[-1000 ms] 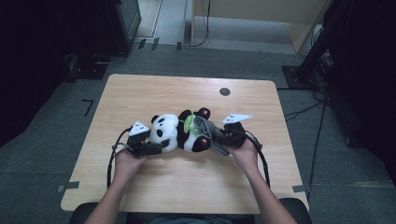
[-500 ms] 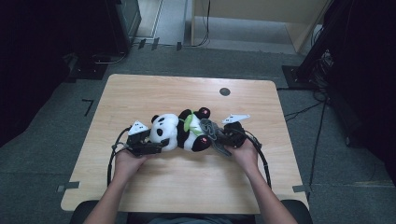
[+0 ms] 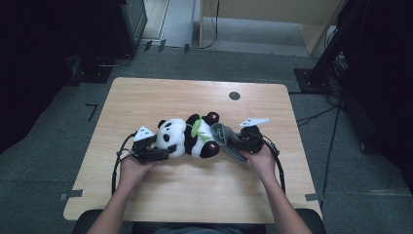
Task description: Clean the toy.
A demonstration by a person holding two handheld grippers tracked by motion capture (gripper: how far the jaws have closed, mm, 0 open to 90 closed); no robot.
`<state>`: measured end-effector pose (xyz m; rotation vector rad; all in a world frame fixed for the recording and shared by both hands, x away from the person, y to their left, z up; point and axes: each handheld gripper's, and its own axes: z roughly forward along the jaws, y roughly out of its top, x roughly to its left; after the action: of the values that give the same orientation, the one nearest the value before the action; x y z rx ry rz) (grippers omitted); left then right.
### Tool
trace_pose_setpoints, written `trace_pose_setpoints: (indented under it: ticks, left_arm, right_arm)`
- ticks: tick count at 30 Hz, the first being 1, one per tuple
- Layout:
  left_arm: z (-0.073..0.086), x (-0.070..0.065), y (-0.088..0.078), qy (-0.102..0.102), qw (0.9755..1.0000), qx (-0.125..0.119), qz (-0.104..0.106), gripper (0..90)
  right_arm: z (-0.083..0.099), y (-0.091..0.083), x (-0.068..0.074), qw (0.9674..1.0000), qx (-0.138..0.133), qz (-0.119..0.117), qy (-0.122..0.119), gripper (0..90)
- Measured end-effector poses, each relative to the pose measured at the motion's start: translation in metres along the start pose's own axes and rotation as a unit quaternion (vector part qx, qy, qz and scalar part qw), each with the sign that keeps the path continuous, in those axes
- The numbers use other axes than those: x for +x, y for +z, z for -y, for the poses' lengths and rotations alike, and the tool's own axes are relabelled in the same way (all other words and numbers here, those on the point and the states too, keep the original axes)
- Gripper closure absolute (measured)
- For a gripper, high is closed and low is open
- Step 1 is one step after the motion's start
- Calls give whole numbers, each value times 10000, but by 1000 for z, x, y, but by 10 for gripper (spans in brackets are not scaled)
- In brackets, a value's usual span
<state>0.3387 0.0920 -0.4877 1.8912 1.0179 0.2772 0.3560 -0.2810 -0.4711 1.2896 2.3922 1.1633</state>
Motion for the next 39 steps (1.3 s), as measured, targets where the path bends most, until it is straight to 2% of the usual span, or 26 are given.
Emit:
trace_pose_setpoints:
  ticks: [7,11,14,20,23,29,33,39]
  left_arm:
    - [0,1,1,-13,10000,-52,11,156]
    - [0,0,1,16,10000,-50,14,160]
    - [0,0,1,14,10000,-50,14,162]
    - [-1,0,1,9,10000,-49,0,161]
    - [-3,0,0,17,10000,35,-5,162]
    - [-3,0,1,50,10000,61,12,161]
    - [-3,1,1,59,10000,64,40,160]
    - [-4,2,1,55,9999,86,62,160]
  right_arm:
    - [-9,-26,7,9990,-412,43,-154,748]
    - [-19,-42,21,9976,-639,-79,-244,752]
    - [-28,-53,38,9958,-771,-282,-403,754]
    - [-36,-55,72,9935,-639,-548,-770,754]
    - [-38,-55,87,9922,-563,-673,-890,754]
    - [-33,-52,114,9889,-424,-832,-1153,753]
    - [-27,-42,128,9863,-238,-990,-1297,751]
    - [-18,-19,143,9832,103,-1202,-1372,751]
